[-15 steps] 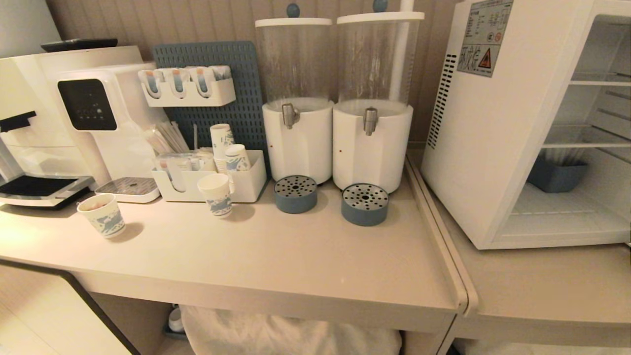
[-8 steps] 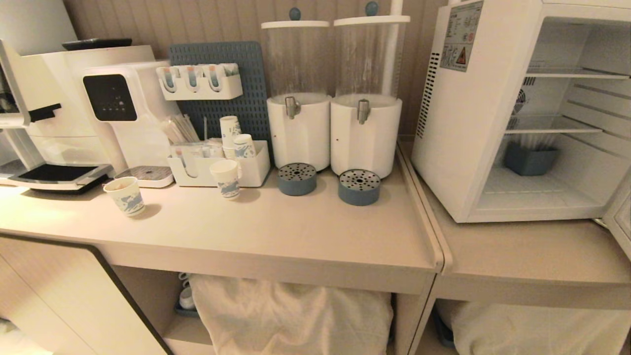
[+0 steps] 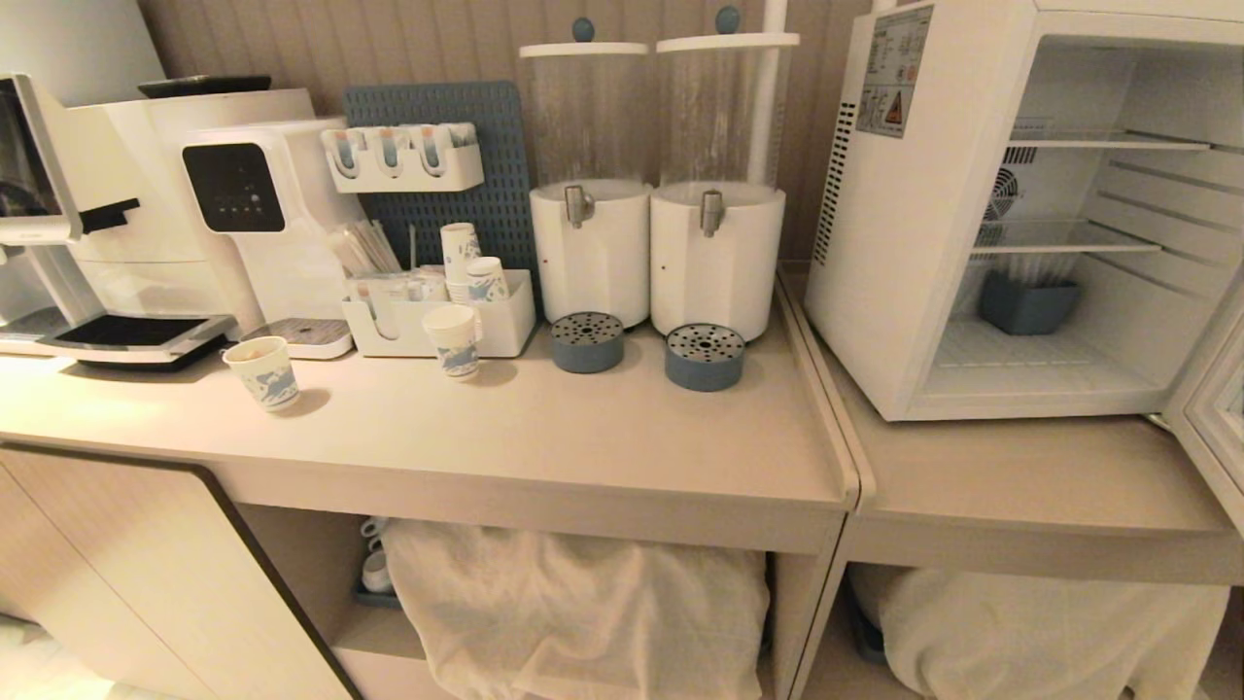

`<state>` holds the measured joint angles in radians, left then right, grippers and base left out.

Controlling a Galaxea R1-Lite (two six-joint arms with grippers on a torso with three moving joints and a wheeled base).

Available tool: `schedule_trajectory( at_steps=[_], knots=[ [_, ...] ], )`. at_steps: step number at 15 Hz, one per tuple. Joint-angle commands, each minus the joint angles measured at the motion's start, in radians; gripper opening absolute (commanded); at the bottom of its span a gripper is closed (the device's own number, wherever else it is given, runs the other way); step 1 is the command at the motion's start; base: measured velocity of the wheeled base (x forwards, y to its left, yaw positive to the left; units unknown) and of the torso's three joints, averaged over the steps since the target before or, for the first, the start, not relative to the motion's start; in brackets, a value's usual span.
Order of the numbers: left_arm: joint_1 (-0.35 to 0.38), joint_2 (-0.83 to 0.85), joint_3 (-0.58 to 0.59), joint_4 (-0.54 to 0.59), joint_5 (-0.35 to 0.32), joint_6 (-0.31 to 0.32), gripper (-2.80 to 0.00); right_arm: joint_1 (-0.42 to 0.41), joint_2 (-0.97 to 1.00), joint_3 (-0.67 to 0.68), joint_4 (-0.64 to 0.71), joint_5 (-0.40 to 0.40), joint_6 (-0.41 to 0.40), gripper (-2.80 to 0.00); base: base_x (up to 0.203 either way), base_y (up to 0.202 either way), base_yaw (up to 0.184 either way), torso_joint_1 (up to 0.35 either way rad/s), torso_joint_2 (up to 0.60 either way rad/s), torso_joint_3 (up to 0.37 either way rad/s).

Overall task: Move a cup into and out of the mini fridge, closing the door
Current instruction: Place the ceramic cup on the table

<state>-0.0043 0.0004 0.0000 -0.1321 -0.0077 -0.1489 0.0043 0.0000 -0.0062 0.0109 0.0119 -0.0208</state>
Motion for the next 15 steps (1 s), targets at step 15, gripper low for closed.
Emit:
schedule_trajectory(
  at_steps=[15],
  knots=[
    [0.0, -0.005, 0.04, -0.003, 0.0, -0.003, -2.8, 0.0, 0.002, 0.0, 0.0, 0.0, -0.001, -2.8, 0.0, 0.117, -0.002, 0.001, 0.0, 0.002]
  ],
)
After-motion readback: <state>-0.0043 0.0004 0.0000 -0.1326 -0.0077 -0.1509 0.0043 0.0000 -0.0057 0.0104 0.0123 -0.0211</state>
